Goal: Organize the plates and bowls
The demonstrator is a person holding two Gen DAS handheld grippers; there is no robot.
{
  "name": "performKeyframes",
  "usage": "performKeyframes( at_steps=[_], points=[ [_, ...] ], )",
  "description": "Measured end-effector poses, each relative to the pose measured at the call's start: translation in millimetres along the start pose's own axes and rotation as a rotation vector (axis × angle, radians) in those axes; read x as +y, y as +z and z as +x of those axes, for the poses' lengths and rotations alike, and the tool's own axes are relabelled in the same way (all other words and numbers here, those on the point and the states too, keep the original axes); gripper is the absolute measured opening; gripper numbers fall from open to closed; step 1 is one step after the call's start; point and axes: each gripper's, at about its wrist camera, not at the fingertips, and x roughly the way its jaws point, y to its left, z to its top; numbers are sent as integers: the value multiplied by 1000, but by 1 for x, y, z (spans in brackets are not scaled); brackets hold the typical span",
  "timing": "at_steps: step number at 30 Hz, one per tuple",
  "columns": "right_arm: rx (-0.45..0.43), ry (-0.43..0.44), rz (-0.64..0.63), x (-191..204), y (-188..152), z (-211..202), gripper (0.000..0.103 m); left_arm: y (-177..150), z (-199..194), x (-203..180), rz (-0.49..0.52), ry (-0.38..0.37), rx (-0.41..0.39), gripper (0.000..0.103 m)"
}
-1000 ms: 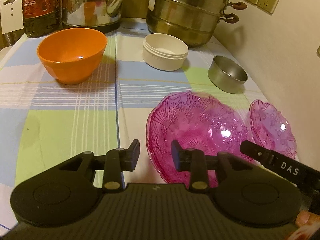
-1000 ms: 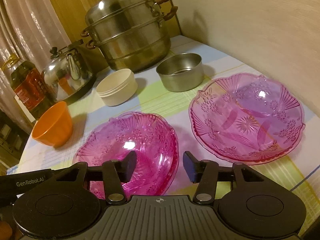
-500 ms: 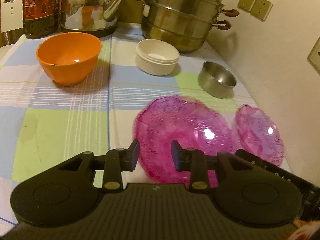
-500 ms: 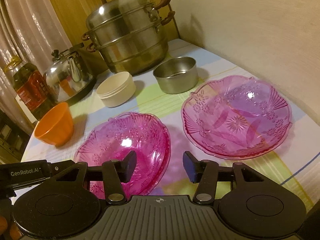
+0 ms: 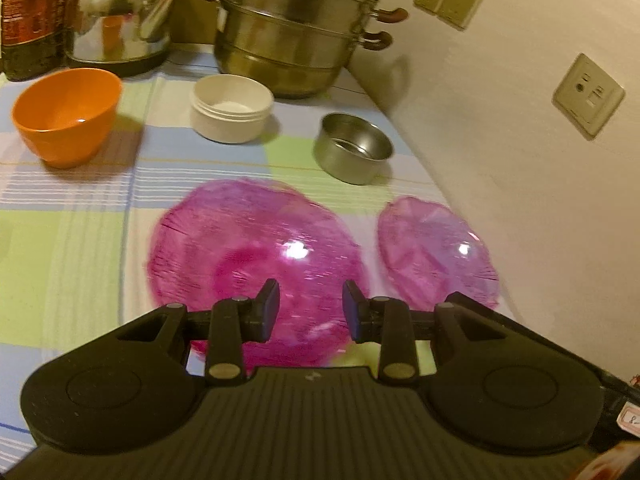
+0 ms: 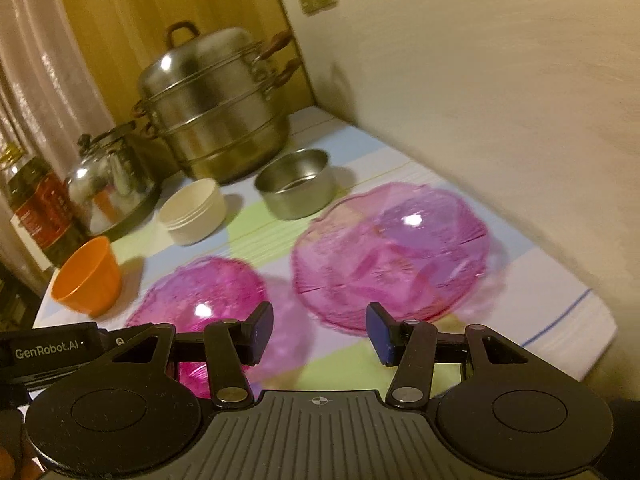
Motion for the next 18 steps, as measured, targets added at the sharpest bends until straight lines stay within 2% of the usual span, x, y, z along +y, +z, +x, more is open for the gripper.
performKeyframes(
  at_steps=[9, 18],
  points=[
    [-38, -60, 52, -36, 10, -19, 52, -7, 7, -39, 3, -54, 18, 30],
    [-48, -104, 128, -70, 15, -20, 52, -19, 24, -62, -63, -115, 41, 30]
  ],
)
